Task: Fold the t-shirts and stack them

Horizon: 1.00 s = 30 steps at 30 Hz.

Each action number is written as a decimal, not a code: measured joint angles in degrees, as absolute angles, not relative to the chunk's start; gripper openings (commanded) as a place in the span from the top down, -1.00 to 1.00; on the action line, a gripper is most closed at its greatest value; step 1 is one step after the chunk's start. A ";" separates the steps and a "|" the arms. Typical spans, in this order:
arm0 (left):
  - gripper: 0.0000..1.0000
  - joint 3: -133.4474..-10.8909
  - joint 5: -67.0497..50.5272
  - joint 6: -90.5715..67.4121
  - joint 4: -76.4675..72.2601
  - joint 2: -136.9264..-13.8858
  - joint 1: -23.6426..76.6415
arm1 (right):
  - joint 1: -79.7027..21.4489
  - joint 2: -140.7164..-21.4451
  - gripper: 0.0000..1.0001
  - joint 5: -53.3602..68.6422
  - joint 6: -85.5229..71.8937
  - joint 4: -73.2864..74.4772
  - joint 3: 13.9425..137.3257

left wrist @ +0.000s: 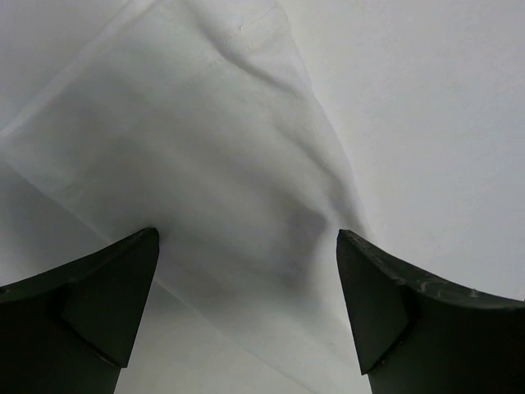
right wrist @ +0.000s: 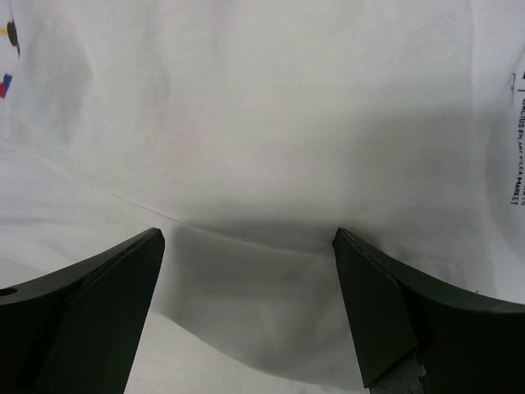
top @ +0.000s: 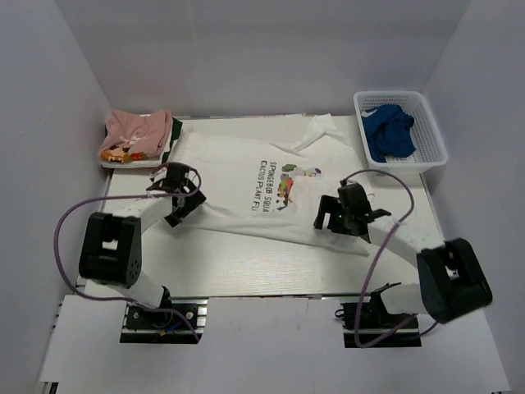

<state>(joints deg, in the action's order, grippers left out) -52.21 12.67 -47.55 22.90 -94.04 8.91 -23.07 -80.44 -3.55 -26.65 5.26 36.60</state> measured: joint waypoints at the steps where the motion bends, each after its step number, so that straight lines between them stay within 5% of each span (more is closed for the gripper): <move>1: -1.00 -49.36 12.47 -47.90 22.90 -90.96 9.34 | -23.07 -77.38 -0.81 -3.66 -27.68 6.52 34.48; 9: -1.00 -32.32 7.20 -51.79 36.62 -66.28 11.49 | -23.77 -52.12 -0.81 -3.81 -31.09 23.94 24.58; 13: -1.00 -33.80 7.05 -52.51 44.21 -59.88 11.49 | -24.45 -49.95 -0.81 -3.46 -29.06 28.36 29.67; 20: -1.00 -54.22 12.73 -48.75 42.41 -66.24 10.98 | -24.82 -63.29 -0.81 -8.19 -26.79 26.33 51.16; 30: -0.87 -83.33 20.67 -43.38 40.51 -102.98 8.25 | -21.91 -98.59 -0.81 -16.78 -25.67 22.90 84.60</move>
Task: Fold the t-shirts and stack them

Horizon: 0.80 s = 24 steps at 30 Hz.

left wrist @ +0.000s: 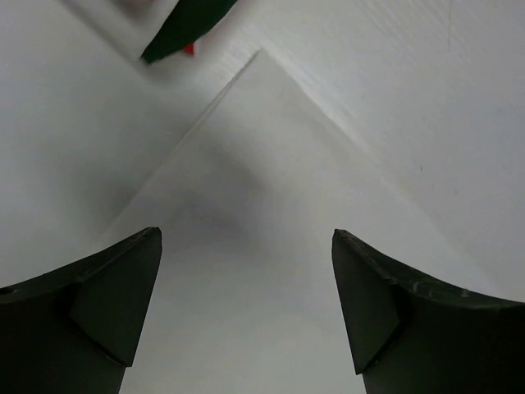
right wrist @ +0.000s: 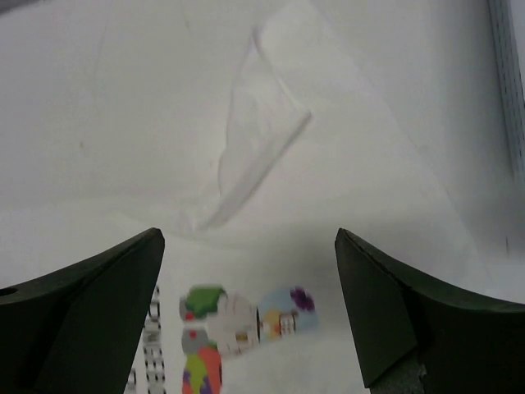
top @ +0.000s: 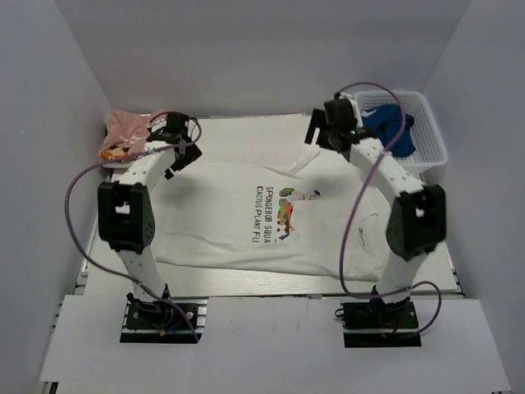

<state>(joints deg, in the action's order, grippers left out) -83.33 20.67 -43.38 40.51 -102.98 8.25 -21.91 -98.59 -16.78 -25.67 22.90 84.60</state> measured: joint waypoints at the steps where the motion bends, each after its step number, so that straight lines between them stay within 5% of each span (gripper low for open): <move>1: -0.84 -86.32 20.69 -42.92 40.49 -106.54 8.05 | -21.45 -103.13 -0.81 -16.67 -24.69 22.46 89.91; 10: -0.79 -105.06 24.23 -41.25 44.01 -125.78 7.66 | -19.44 -131.09 -0.76 -15.46 -14.00 25.12 121.95; 15: -0.68 -108.75 26.02 -41.01 45.01 -130.82 7.66 | -19.09 -136.94 -0.56 -13.82 -11.11 22.83 123.33; 24: -0.54 -112.29 26.61 -41.36 46.24 -135.00 7.62 | -18.85 -146.21 -0.50 -10.74 -10.48 17.67 128.20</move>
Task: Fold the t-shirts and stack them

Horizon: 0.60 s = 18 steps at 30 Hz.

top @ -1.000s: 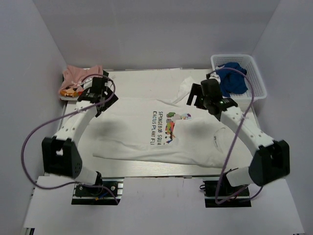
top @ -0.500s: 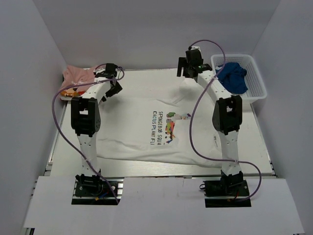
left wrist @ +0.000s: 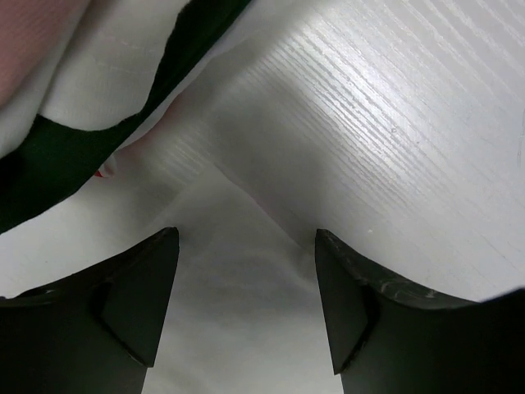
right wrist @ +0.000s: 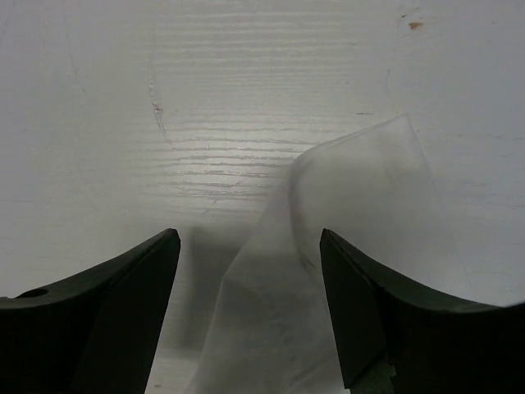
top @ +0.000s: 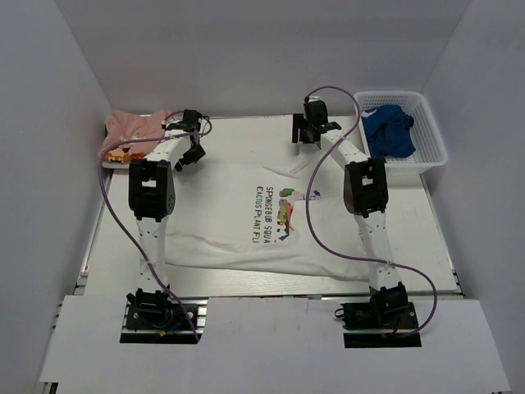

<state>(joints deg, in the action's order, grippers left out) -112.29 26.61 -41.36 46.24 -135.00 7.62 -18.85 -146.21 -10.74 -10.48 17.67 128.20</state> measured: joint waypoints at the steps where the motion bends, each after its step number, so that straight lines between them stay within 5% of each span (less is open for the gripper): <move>1: -0.54 -112.49 26.63 -41.43 46.37 -135.15 7.60 | -18.79 -146.82 -0.43 -10.52 -10.52 17.54 128.27; 6: -0.32 -112.68 26.63 -41.89 46.15 -135.26 7.33 | -18.41 -148.66 -0.06 -9.41 -11.64 16.12 128.62; 8: -0.12 -112.68 26.44 -42.06 45.91 -135.35 7.16 | -18.33 -148.66 0.34 -8.78 -12.27 16.05 128.60; 11: 0.60 -113.40 25.39 -41.69 46.17 -135.74 6.68 | -18.20 -148.66 0.82 -8.03 -13.61 15.70 128.20; 12: 1.00 -114.06 24.88 -41.45 46.54 -136.11 6.52 | -18.15 -148.64 0.98 -7.79 -14.11 15.14 127.72; 18: 1.00 -114.96 24.51 -40.93 47.00 -136.68 6.33 | -18.06 -143.33 1.00 -8.54 -15.64 11.86 118.76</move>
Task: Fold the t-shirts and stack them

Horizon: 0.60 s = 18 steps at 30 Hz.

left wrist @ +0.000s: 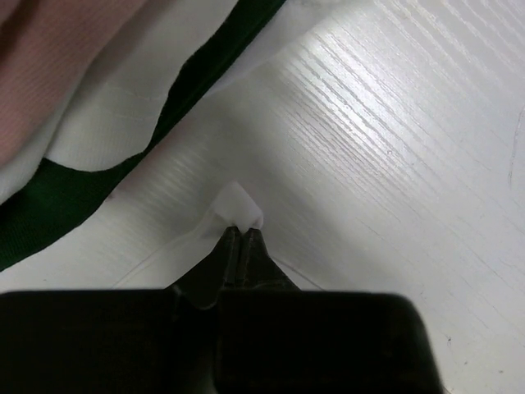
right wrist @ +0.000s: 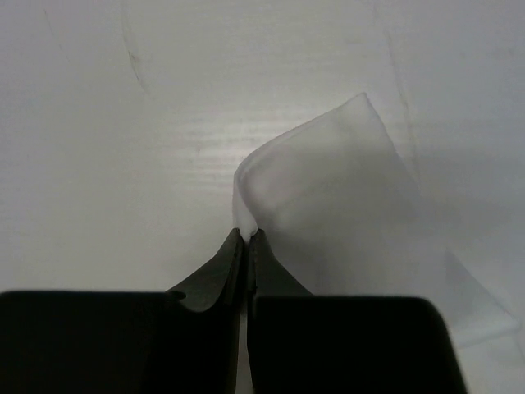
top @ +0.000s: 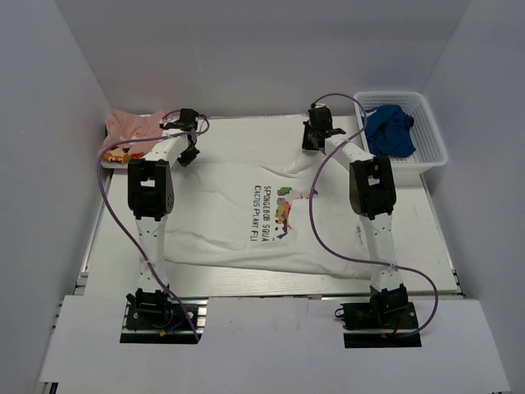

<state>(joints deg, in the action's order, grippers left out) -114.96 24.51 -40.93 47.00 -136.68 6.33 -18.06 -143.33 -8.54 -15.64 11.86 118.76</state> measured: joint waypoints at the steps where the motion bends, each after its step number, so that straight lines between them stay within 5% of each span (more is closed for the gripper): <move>1: 1.00 -114.32 24.91 -40.95 46.57 -136.38 6.33 | -18.09 -141.25 1.00 -8.88 -15.86 12.01 115.72; 18: 1.00 -79.00 30.09 -42.54 39.92 -107.18 10.57 | -20.64 -80.82 1.00 -10.28 -29.78 5.06 51.90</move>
